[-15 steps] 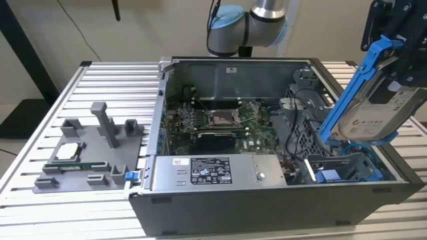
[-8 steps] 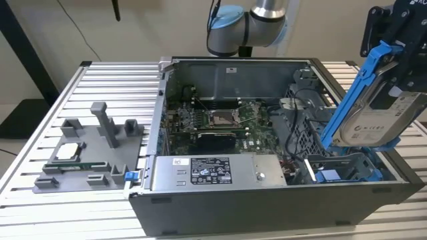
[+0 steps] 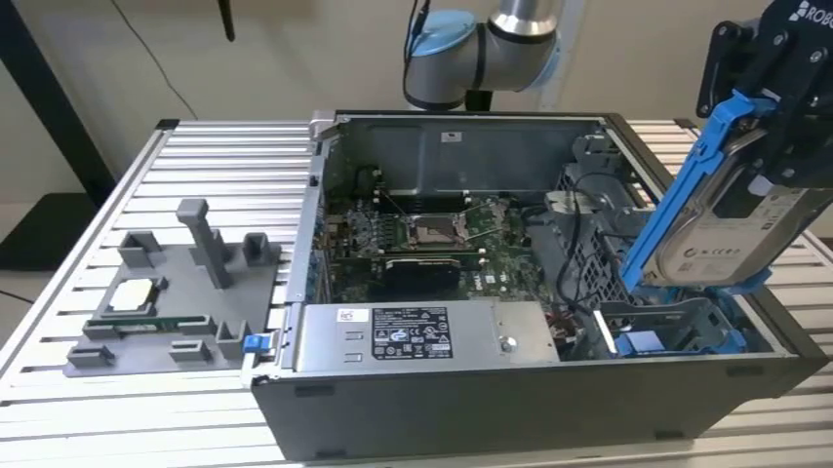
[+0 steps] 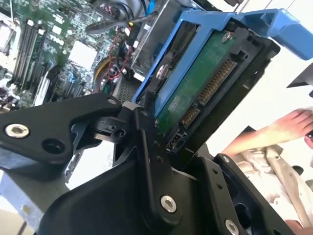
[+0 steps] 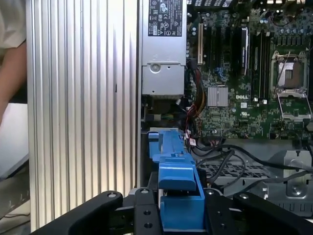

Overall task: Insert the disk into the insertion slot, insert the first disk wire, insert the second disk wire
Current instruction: 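Insert the disk into the insertion slot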

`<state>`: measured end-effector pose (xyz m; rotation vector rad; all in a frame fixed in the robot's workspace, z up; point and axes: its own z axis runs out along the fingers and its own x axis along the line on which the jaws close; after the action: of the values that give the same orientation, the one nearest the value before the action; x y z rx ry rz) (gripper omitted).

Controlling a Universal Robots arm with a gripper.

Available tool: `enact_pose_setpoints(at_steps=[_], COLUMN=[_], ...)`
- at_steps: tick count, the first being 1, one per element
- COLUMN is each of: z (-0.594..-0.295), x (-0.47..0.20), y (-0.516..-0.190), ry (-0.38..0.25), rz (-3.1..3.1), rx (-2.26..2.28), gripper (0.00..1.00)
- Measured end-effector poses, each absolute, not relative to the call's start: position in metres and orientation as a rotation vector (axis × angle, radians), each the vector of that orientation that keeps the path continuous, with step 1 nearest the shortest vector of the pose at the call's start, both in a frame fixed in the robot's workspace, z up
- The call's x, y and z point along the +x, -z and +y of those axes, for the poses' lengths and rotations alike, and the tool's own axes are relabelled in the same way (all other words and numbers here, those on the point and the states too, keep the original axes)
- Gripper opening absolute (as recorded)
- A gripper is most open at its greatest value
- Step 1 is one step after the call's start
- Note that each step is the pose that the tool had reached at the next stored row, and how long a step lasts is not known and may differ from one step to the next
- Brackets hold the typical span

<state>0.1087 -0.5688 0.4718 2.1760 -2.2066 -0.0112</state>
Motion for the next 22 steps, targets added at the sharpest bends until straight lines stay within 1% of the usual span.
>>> enact_pose_setpoints(at_steps=[3, 11, 22], z=[-0.5688, -0.5688, -0.5688], x=[0.1087, 0.1087, 0.1087], y=[-0.4707, -0.4702, -0.4655], ry=[0.036, 0.042, 0.091], rz=[-2.214, -2.215, -2.235], rx=[2.192, 2.196, 2.217], gripper=[0.0, 0.0, 0.0])
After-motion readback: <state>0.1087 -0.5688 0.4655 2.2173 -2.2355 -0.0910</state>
